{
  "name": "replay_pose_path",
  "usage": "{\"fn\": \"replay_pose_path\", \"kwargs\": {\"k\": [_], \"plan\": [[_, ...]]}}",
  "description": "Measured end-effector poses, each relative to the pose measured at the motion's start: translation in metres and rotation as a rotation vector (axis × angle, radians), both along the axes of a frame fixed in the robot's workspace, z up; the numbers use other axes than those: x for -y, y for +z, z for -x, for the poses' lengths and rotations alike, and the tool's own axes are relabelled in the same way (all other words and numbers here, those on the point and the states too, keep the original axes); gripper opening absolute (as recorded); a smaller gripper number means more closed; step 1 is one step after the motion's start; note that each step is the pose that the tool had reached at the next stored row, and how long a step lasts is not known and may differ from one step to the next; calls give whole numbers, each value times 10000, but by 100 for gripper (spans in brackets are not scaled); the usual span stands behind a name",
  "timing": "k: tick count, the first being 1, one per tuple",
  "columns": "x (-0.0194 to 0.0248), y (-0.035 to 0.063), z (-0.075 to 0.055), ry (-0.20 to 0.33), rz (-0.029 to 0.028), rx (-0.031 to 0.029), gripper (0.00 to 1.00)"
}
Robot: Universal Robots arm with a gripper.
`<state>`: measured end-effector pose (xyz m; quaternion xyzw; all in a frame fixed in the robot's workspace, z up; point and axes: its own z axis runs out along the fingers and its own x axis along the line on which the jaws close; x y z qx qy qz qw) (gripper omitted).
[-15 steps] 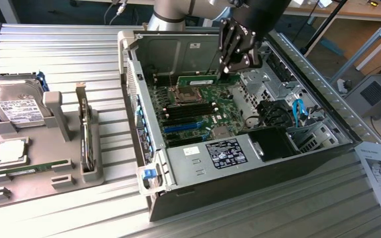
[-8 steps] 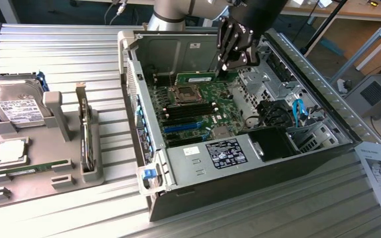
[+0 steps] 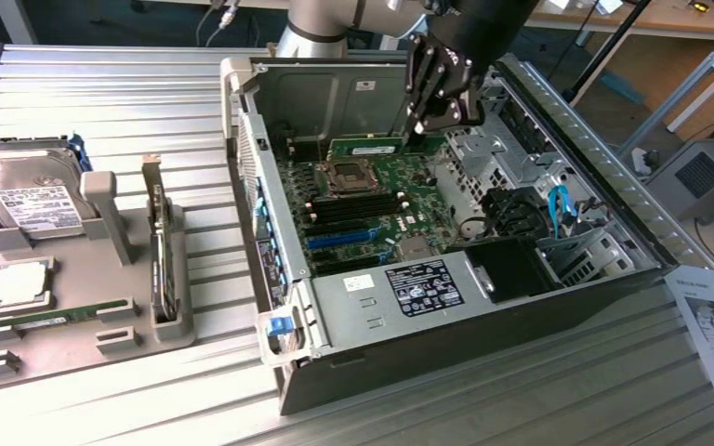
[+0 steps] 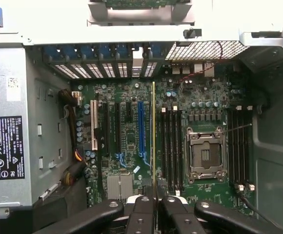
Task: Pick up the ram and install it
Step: 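Pick up the ram and move it above insertion slot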
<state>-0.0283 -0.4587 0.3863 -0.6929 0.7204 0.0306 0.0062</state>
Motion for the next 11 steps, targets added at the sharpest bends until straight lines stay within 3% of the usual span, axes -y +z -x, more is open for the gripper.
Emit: {"fn": "replay_pose_path", "kwargs": {"k": [7, 11], "plan": [[-41, -10, -53, -1, -1, 0, 12], [-87, -13, -60, 1, 1, 0, 12]]}}
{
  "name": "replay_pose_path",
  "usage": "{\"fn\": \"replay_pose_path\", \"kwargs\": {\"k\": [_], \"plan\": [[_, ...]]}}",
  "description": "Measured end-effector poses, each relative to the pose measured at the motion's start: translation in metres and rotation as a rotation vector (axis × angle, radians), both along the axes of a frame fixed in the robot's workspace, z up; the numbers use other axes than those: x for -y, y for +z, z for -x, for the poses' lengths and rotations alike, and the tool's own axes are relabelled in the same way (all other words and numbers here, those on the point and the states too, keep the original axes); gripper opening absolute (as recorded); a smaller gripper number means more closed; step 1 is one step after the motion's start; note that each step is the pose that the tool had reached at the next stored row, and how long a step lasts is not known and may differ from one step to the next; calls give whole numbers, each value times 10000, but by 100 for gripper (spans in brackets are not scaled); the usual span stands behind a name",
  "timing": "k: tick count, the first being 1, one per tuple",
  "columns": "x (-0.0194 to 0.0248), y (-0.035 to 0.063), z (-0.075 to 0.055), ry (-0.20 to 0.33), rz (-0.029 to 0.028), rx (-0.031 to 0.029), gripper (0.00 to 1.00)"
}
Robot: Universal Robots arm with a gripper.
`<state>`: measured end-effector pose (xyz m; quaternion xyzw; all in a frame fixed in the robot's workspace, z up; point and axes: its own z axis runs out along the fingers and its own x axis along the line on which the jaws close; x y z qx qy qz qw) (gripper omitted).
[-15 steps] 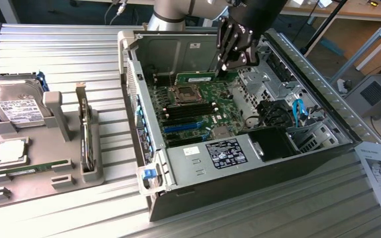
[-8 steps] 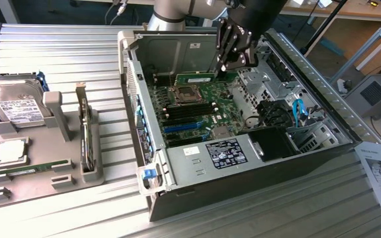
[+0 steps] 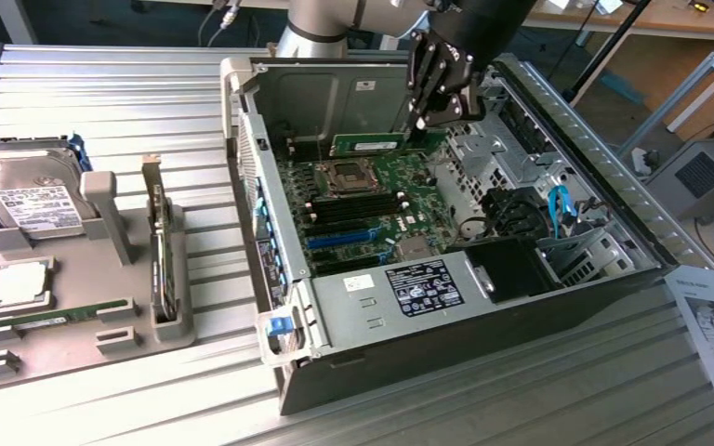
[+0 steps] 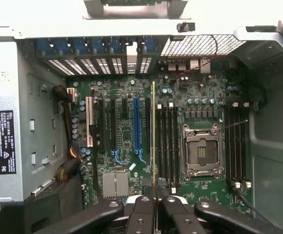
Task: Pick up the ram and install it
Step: 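Pick up the ram and move it above insertion slot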
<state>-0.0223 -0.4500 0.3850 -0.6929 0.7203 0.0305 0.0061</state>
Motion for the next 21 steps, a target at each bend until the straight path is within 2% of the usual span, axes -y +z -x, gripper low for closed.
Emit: {"fn": "replay_pose_path", "kwargs": {"k": [12, 15, 18, 21], "plan": [[-30, -6, -3, -1, -1, 1, 12], [-63, -10, -4, -1, 0, 0, 12], [-121, -15, -5, 0, -1, 0, 12], [-145, -17, -6, 1, -1, 1, 12]]}}
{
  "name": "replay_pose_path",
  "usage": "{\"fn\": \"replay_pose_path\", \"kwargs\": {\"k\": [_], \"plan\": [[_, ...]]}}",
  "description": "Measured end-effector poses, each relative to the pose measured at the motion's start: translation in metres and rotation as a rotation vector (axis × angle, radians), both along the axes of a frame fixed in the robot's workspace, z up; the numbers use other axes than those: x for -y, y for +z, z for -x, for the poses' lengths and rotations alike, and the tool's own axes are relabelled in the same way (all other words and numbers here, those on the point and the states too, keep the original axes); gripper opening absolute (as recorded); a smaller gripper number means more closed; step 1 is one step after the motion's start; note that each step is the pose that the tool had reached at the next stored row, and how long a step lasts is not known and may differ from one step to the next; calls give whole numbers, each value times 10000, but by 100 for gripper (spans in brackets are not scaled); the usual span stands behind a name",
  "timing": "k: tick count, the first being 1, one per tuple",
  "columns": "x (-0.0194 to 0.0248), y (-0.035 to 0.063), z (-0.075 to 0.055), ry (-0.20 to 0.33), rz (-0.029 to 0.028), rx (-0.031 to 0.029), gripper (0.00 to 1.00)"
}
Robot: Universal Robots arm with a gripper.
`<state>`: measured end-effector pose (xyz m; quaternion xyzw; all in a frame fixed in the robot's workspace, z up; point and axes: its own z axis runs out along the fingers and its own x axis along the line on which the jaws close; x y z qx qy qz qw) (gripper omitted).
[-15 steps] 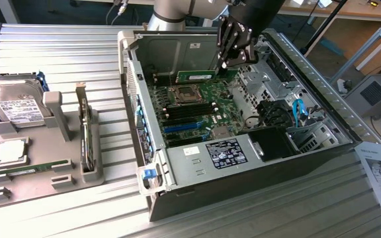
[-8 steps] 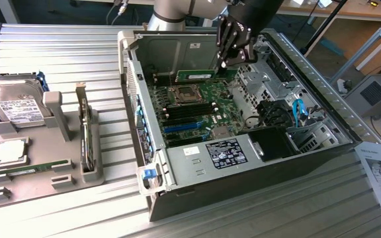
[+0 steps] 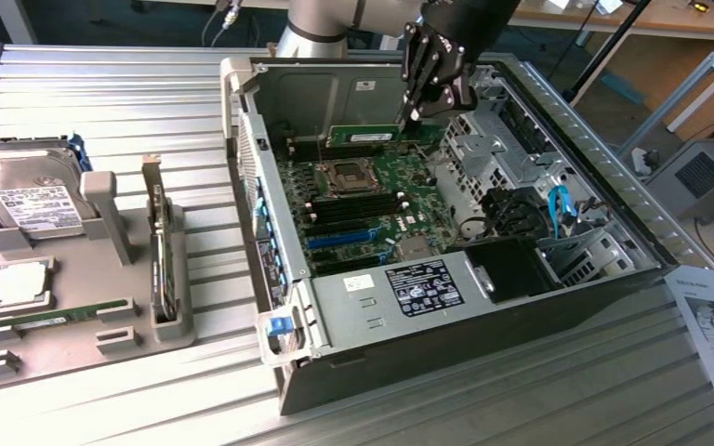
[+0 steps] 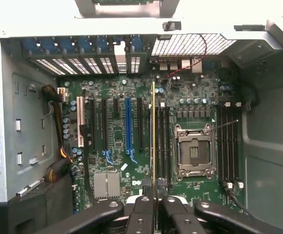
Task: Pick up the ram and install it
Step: 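Pick up the ram and move it above insertion slot, then insert the ram into the slot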
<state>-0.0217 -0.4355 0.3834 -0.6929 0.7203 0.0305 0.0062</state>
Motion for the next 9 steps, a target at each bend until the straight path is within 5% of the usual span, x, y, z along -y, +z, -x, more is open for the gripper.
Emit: {"fn": "replay_pose_path", "kwargs": {"k": [9], "plan": [[-2, 0, 1, -1, -13, 0, 12]]}}
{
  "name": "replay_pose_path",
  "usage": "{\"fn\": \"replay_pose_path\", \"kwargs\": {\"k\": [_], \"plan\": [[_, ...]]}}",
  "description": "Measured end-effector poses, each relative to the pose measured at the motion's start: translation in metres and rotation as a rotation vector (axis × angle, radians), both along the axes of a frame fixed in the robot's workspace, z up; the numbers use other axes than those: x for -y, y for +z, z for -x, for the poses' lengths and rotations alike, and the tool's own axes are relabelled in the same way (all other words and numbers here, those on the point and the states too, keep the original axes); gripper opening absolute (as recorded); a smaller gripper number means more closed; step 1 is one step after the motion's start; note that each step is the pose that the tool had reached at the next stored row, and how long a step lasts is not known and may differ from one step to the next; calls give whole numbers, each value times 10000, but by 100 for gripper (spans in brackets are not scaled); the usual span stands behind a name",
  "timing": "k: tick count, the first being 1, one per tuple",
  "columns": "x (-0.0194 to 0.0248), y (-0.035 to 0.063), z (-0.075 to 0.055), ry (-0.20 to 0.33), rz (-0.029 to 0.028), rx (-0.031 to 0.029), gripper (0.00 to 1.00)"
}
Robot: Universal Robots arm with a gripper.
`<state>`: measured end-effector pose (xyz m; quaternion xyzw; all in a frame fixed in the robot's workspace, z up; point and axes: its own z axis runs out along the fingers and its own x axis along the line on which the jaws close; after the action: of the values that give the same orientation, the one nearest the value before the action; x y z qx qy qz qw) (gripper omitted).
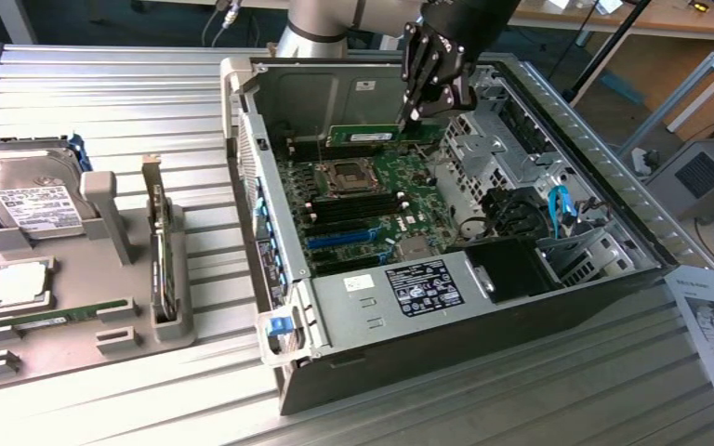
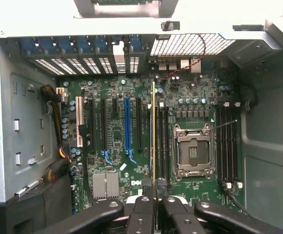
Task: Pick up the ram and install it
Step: 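Insert the ram into the slot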
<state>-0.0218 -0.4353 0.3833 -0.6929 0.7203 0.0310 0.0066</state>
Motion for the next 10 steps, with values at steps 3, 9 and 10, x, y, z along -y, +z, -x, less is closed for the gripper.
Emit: {"fn": "replay_pose_path", "kwargs": {"k": [3, 9, 10], "plan": [[-2, -2, -1, 1, -2, 0, 12], [-53, -7, 0, 0, 0, 0, 12], [-63, -7, 0, 0, -1, 0, 12]]}}
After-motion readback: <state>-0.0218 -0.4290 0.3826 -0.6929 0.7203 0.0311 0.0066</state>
